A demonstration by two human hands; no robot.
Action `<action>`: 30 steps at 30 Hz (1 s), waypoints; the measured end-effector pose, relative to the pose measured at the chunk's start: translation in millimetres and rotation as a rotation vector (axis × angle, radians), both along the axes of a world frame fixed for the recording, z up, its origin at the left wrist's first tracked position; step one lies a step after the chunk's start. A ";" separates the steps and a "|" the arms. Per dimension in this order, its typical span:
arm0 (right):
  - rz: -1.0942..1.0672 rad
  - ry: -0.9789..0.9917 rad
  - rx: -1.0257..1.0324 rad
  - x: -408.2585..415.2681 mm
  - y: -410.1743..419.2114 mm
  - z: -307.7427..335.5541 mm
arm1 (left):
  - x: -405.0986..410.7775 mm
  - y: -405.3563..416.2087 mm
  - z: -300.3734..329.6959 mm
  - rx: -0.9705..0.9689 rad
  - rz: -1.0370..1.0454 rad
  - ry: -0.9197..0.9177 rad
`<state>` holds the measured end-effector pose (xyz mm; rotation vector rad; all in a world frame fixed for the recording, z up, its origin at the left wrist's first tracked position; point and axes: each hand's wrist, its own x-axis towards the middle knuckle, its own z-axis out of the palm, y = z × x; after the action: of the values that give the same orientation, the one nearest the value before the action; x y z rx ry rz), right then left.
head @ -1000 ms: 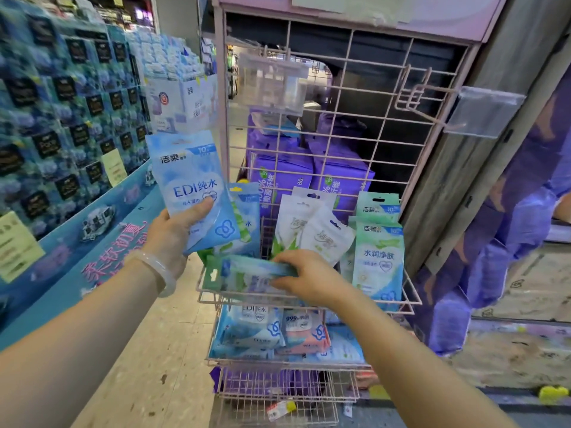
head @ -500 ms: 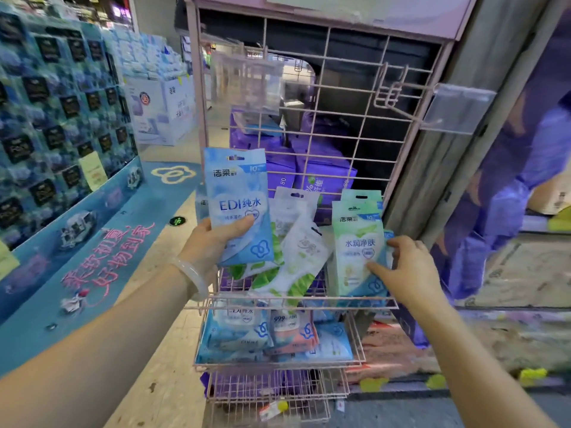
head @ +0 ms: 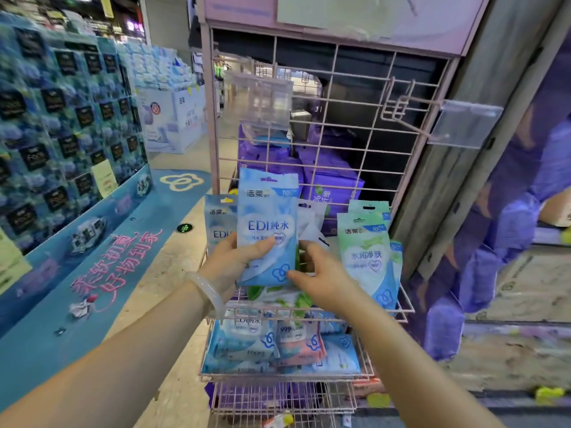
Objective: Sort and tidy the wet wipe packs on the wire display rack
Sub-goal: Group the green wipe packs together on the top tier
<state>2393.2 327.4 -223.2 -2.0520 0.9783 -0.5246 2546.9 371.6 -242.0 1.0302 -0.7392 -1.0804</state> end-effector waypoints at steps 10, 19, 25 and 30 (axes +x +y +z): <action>0.216 -0.096 0.316 -9.8 -12.7 2.2 | 11.2 9.1 -0.3 -0.018 -0.047 0.102; -0.137 -0.421 0.256 -2.2 -6.2 -7.6 | 14.7 5.5 8.7 -0.080 0.093 0.095; -0.331 -0.238 0.143 -14.2 -4.5 -22.1 | 59.1 6.6 -19.5 0.267 0.404 -0.723; -0.302 0.301 -0.172 -5.8 5.0 -30.1 | 42.6 10.8 -28.9 0.610 0.516 -1.236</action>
<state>2387.4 332.3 -253.3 -2.1897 1.4820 -0.4758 2589.5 382.5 -270.9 2.3210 -1.0128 -0.0824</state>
